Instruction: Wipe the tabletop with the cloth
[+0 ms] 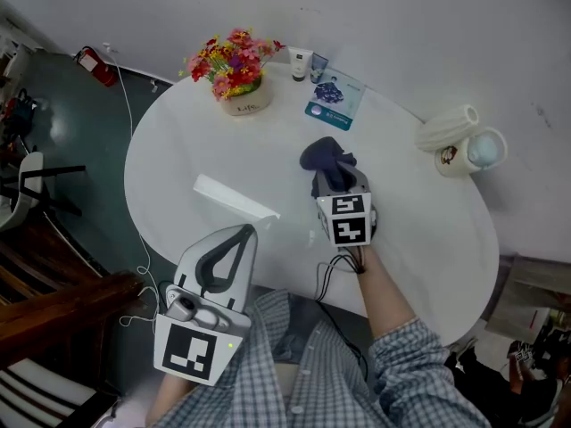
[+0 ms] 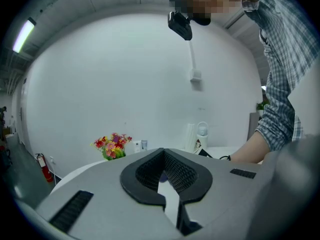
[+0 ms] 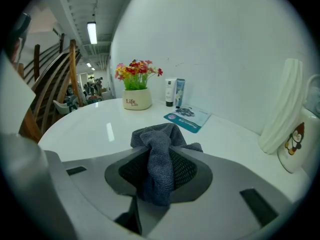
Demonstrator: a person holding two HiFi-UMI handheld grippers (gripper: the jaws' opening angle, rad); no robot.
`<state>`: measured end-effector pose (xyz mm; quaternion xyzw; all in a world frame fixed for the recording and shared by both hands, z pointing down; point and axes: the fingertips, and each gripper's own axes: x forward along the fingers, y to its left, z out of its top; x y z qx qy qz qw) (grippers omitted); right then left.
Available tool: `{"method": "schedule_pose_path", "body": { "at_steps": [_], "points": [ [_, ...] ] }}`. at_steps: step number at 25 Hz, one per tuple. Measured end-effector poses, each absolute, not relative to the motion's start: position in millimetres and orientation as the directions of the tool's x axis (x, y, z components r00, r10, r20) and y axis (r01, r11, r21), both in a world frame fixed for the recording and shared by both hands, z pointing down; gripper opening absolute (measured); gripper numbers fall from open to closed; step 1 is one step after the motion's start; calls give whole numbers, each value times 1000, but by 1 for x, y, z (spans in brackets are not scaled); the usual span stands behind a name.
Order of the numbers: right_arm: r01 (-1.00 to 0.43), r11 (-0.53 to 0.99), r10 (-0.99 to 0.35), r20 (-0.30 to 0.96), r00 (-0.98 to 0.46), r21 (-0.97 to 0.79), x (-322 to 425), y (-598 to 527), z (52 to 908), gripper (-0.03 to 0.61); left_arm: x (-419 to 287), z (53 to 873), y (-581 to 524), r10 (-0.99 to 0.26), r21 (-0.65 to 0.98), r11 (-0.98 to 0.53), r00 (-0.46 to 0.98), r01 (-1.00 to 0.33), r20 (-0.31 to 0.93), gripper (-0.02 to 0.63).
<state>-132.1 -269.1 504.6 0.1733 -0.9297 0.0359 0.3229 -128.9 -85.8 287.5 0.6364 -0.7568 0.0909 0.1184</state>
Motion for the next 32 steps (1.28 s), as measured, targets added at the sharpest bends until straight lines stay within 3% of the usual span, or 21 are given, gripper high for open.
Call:
{"method": "schedule_pose_path", "body": {
  "at_steps": [13, 32],
  "points": [
    [-519, 844, -477, 634, -609, 136, -89, -390, 504, 106, -139, 301, -100, -937, 40, 146, -125, -988, 327, 2],
    [-563, 809, -517, 659, -546, 168, -72, -452, 501, 106, -145, 307, -109, -935, 54, 109, -84, -993, 344, 2]
  ]
}}
